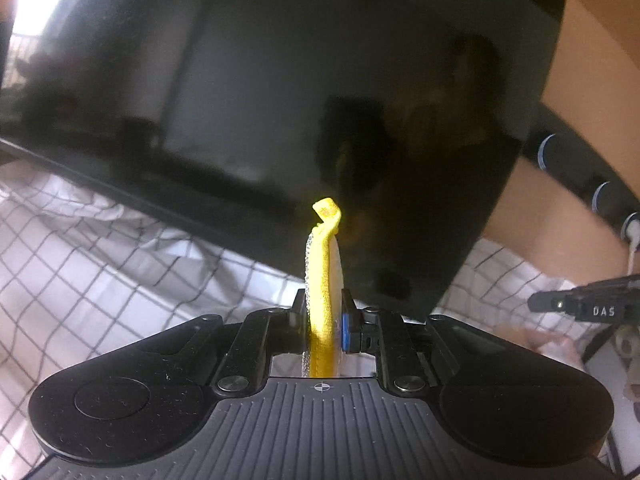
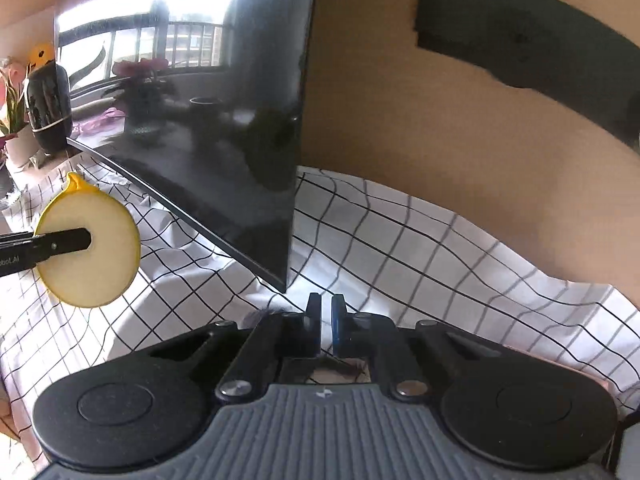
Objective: Organize soft objects
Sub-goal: 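Lift the bear with the right tool while the left tool holds the sponge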
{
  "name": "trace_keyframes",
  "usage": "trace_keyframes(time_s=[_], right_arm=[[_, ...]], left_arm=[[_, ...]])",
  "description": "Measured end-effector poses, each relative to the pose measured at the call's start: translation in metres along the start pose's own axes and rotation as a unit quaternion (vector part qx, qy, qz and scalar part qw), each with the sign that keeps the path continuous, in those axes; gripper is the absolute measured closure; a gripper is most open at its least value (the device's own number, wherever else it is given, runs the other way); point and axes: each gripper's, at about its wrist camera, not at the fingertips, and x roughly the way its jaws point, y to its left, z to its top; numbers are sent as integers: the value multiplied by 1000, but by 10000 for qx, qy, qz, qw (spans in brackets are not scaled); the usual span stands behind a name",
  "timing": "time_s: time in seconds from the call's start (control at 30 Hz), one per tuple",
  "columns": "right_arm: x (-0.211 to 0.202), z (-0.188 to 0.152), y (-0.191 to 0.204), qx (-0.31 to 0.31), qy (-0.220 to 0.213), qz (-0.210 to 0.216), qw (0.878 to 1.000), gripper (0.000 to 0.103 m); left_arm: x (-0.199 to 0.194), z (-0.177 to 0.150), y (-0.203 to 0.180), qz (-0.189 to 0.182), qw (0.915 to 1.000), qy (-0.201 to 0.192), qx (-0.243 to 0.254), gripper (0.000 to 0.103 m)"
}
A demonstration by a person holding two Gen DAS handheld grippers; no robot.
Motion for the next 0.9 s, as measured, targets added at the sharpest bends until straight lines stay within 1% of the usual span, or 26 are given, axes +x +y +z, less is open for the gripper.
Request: trace_keyframes(time_s=[0.07,0.27,0.33,0.37,0.4,0.43,0.47,0.53,0.6,0.7,0.9], right_arm=[[-4,-3,-7,73,-27,29,10000,98],[-3,-4,-15,244,91,315,9992,98],[-3,-4,-12,199,62,427,9989,95],[2,-3,-12,239,98,514,9983,77],[12,-1,-11,343,212,618,9973,53],[23,0,-11,478,313,683,9960,40],[31,1,-11,597,339,701,9952,32],[52,0,-11,881,412,812,9919,32],[79,-1,-7,987,611,891,9892,32],[116,-3,4,865,887,777,9892,32],[175,-10,26,688,1305,580,9874,32]], left_arm=[[1,-3,-4,-23,10000,17,10,86],[9,-22,1,-164,9991,275,-262,86],[9,-25,4,-197,9990,261,-315,86],[10,-28,7,-173,9988,274,-379,86],[10,-30,10,-197,9984,296,-449,86],[8,-32,10,-225,9982,299,-472,86],[8,-34,11,-228,9982,303,-464,86],[8,-37,17,-185,9980,336,-508,86],[10,-40,24,-147,9974,405,-579,86],[9,-44,34,-61,9968,488,-629,86],[12,-50,52,58,9954,669,-683,86]])
